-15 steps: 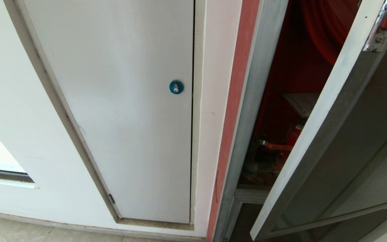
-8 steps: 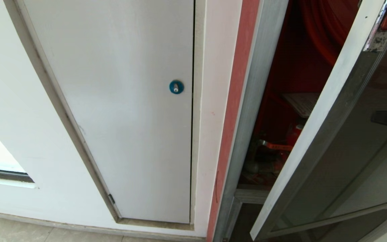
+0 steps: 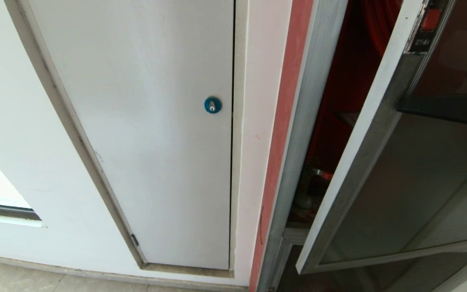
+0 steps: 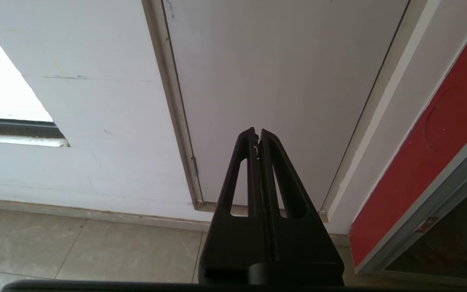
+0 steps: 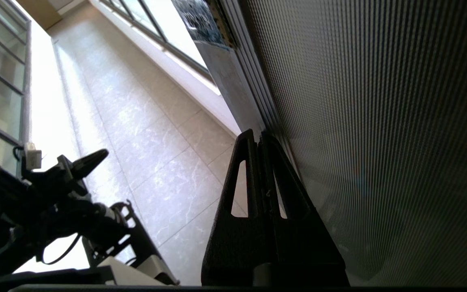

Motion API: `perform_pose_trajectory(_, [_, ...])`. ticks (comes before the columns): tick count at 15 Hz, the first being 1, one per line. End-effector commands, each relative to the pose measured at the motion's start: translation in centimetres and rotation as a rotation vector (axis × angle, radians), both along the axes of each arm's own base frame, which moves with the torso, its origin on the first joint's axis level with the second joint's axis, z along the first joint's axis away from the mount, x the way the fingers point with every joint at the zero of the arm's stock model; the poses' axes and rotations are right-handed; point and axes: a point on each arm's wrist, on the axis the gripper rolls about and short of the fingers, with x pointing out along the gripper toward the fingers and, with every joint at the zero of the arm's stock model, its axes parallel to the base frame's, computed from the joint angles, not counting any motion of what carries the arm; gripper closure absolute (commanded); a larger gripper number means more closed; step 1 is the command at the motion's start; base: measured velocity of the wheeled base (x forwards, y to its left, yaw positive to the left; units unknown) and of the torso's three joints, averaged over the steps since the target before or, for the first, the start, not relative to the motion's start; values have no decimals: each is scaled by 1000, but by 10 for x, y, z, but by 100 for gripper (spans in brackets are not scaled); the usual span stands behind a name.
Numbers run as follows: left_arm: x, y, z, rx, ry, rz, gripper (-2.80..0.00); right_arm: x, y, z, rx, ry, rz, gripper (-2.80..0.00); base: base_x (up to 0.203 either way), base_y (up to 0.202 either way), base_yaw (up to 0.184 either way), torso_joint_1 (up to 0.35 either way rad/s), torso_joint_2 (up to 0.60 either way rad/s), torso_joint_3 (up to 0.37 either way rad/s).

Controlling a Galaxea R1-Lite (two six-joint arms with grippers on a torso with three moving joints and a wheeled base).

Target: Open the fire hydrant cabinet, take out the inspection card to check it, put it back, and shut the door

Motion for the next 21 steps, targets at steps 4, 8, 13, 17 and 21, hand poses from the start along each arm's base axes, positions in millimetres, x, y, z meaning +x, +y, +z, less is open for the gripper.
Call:
perform_pose_trajectory(4, [0,0,0,0,2,1,0,37,10,5,5,-32,-56,0,0,0,0,0,0,0])
perform_pose_trajectory(8, [0,0,0,0,2,1,0,50,18,7,4,-54,-111,0,0,0,0,0,0,0])
perform_pose_trajectory(13, [0,0,0,0,2,1,0,71,27,8,-3,-76,-206,0,0,0,0,0,0,0])
perform_pose_trajectory(17, [0,0,0,0,2,1,0,89,33,6,-6,-93,-268,0,0,0,0,0,0,0])
perform_pose_trajectory(21, [0,0,0,0,2,1,0,97,35,8,-5,-99,-316,0,0,0,0,0,0,0])
